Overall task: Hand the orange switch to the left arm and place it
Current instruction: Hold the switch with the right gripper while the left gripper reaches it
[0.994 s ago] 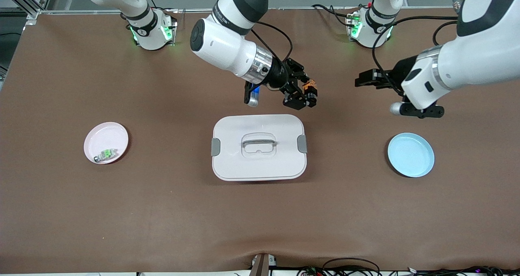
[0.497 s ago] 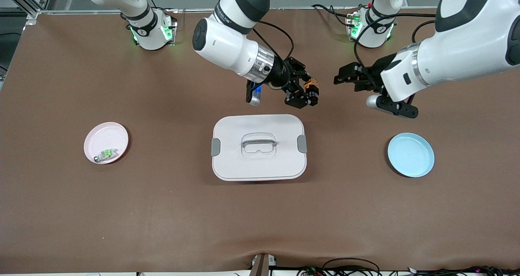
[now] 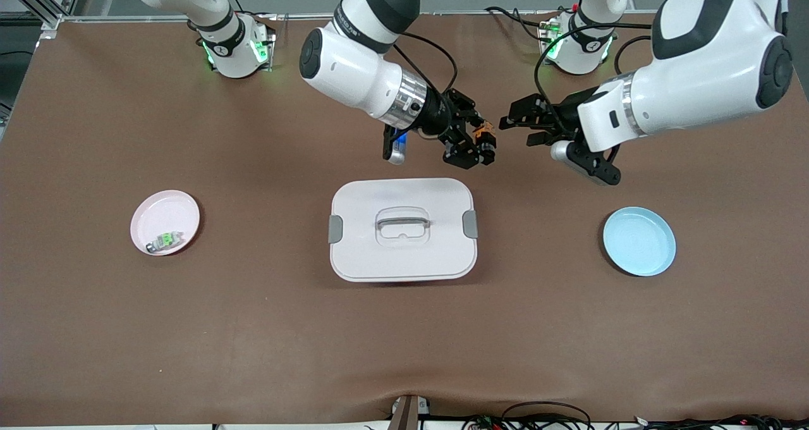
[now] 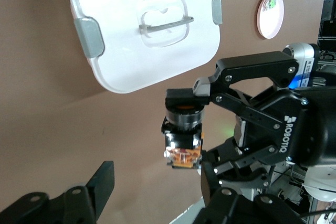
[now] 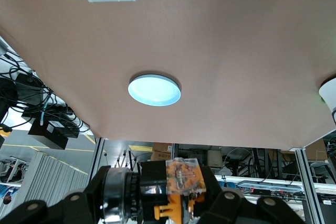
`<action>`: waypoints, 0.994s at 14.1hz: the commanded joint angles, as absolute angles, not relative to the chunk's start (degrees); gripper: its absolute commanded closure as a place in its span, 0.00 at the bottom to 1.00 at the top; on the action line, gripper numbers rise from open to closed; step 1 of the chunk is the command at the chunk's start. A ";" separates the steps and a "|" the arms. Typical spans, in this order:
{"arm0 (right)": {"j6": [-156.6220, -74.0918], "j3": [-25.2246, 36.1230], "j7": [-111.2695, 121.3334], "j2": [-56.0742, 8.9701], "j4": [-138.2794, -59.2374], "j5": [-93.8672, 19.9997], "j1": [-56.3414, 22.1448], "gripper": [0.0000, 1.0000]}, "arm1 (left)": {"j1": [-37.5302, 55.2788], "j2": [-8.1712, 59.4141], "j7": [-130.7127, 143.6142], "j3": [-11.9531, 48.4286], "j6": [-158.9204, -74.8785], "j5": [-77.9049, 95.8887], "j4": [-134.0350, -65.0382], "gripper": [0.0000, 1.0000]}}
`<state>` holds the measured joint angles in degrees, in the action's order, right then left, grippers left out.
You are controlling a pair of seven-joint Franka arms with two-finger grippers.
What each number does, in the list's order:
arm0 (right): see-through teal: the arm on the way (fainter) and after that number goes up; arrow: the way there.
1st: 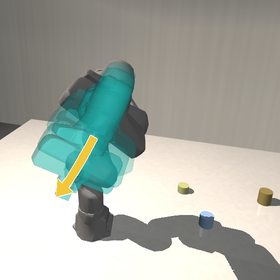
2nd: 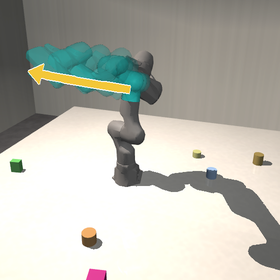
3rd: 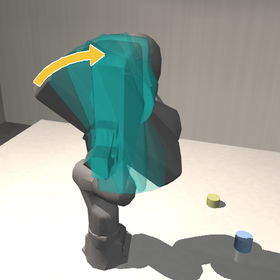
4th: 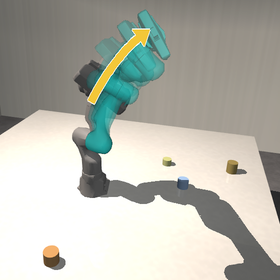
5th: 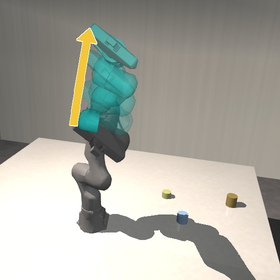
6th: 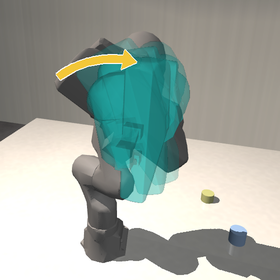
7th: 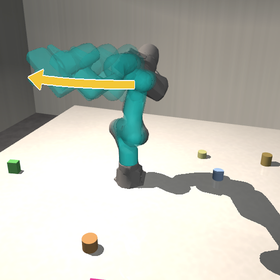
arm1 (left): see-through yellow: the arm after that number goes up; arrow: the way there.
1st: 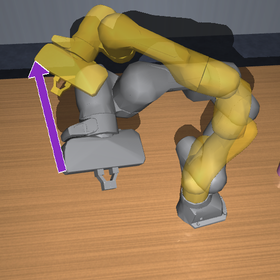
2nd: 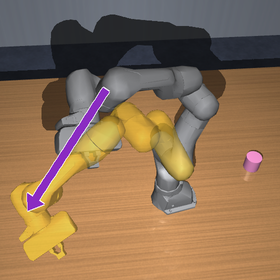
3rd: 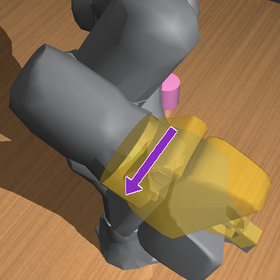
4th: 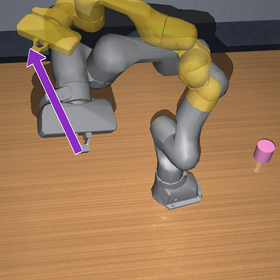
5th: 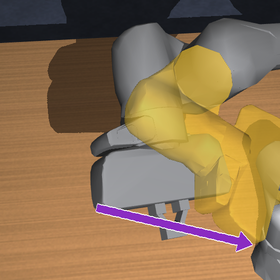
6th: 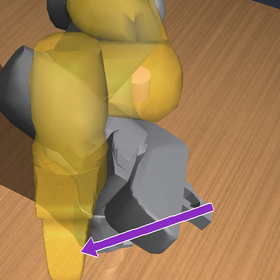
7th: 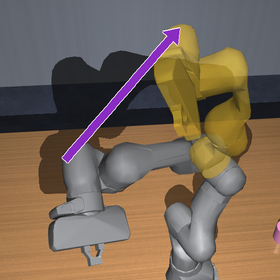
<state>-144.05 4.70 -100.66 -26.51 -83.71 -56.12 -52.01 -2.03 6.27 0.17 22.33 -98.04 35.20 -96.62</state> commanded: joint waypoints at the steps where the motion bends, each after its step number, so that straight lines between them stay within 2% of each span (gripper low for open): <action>1: -144.40 5.10 -101.16 -27.42 -82.09 -57.30 -52.56 0.72 | -2.90 2.55 -2.80 23.47 -103.86 38.66 -103.08 0.26; 7: -144.40 5.19 -101.07 -27.42 -82.09 -57.22 -52.56 0.72 | -2.81 1.32 -5.98 25.31 -111.08 45.07 -108.01 0.27; 9: -144.40 5.19 -101.07 -27.42 -82.09 -57.22 -52.56 0.72 | -2.90 0.88 -5.98 25.58 -111.71 46.67 -108.72 0.32; 12: -144.40 5.18 -101.07 -27.42 -82.09 -57.22 -52.56 0.72 | -2.73 0.97 -6.06 25.58 -111.71 46.67 -109.07 0.58; 13: -144.40 5.10 -101.07 -27.42 -82.09 -57.22 -52.56 0.72 | -2.72 0.88 -5.98 25.66 -111.80 46.67 -109.51 0.71; 14: -144.40 5.18 -101.07 -27.42 -82.09 -57.22 -52.56 0.72 | -2.72 0.97 -5.98 25.66 -111.71 46.67 -109.77 0.88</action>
<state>-144.02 4.75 -100.66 -26.54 -83.71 -56.13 -52.01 -2.19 2.76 -5.03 25.12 -110.75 45.26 -107.44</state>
